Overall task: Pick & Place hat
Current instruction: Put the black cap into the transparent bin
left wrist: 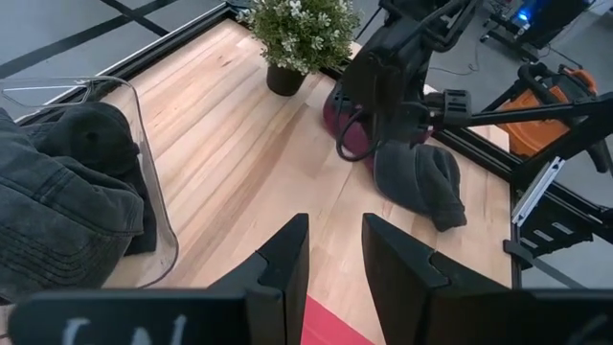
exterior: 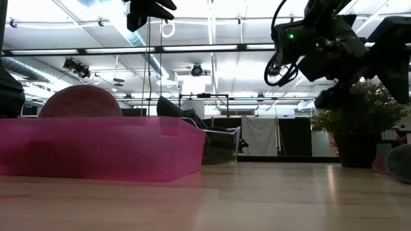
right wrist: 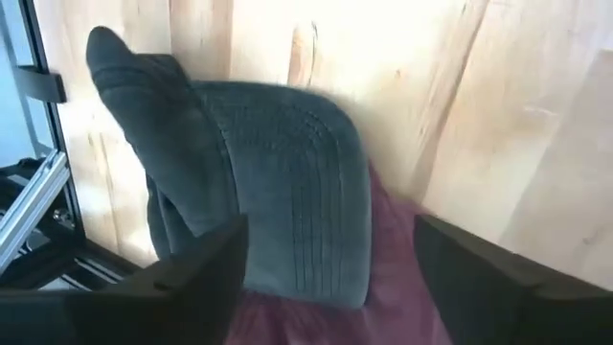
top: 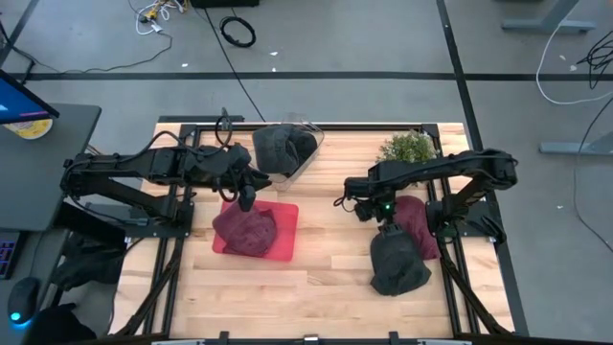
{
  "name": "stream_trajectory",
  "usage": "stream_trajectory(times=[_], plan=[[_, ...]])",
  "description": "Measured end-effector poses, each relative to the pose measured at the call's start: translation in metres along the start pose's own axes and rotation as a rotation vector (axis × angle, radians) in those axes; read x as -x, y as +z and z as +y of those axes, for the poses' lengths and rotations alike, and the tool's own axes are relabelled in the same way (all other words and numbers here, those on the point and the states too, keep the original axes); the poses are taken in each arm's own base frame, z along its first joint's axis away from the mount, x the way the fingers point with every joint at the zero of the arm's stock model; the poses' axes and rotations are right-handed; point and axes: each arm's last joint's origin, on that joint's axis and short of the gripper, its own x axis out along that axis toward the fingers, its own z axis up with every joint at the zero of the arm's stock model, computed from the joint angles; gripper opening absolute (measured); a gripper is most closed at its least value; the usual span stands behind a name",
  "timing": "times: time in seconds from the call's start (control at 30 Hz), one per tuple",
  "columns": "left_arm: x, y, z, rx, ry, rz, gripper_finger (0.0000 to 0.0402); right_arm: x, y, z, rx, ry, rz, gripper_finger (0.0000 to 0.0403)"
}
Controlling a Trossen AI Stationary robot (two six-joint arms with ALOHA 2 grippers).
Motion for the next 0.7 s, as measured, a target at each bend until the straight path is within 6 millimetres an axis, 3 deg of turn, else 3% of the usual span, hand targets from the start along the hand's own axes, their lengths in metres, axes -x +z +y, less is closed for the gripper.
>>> stream_trajectory(times=[0.2, 0.53, 0.7], plan=[[0.000, 0.000, 0.000, 0.001, -0.011, 0.007, 0.0103, -0.021, -0.008, -0.005, -0.018, 0.040, 0.045, 0.0317], [0.000, 0.000, 0.000, 0.002, -0.016, 0.009, 0.0103, -0.054, -0.026, -0.015, -0.071, 0.070, 0.071, 0.0281], [0.000, 0.000, 0.000, 0.005, -0.016, 0.009, 0.0103, -0.059, -0.029, -0.016, -0.100, 0.088, 0.066, 0.0251]])
